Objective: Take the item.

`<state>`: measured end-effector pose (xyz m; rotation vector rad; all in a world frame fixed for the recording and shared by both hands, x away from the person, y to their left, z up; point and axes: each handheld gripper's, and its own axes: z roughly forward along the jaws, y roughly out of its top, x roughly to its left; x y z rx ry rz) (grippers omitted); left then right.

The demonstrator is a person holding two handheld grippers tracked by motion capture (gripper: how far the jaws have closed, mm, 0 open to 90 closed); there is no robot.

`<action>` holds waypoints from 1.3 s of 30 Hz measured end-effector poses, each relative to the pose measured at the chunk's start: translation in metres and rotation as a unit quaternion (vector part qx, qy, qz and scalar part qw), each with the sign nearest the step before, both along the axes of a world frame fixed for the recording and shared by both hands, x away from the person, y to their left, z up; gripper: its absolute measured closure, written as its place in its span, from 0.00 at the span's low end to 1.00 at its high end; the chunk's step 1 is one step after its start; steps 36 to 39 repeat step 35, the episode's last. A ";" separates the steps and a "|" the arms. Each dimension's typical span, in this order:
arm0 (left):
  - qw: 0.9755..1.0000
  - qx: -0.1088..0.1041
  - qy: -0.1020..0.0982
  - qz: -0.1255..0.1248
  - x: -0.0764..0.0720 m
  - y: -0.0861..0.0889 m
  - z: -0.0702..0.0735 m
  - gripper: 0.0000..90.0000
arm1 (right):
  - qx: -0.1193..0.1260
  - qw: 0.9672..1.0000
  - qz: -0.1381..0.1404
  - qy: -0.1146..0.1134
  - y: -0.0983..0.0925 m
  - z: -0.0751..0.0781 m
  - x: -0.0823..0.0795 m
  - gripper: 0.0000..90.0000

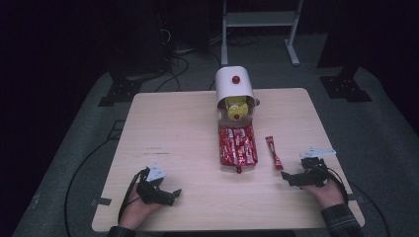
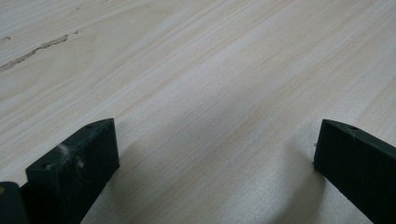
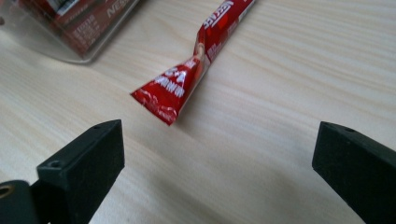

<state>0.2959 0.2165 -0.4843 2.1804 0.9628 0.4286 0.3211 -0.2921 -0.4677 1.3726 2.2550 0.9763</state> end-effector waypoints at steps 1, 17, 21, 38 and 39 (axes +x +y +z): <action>1.000 -0.001 0.001 0.001 0.000 0.000 0.000 0.00 | 0.000 1.000 0.000 -0.001 -0.002 -0.001 -0.001 0.02; 1.000 -0.001 0.001 0.001 0.000 0.000 0.000 0.00 | -0.014 1.000 -0.007 0.008 -0.019 -0.010 -0.017 0.02; 1.000 -0.001 0.001 0.001 0.000 0.000 0.000 0.00 | -0.029 0.999 -0.010 0.010 -0.019 -0.014 -0.017 0.02; 1.000 -0.001 0.001 0.001 0.000 0.000 0.000 0.00 | -0.023 0.999 -0.014 -0.025 -0.022 -0.021 -0.019 0.02; 1.000 -0.001 0.001 0.001 0.000 0.000 0.000 0.00 | -0.023 0.999 -0.014 -0.025 -0.022 -0.021 -0.019 0.02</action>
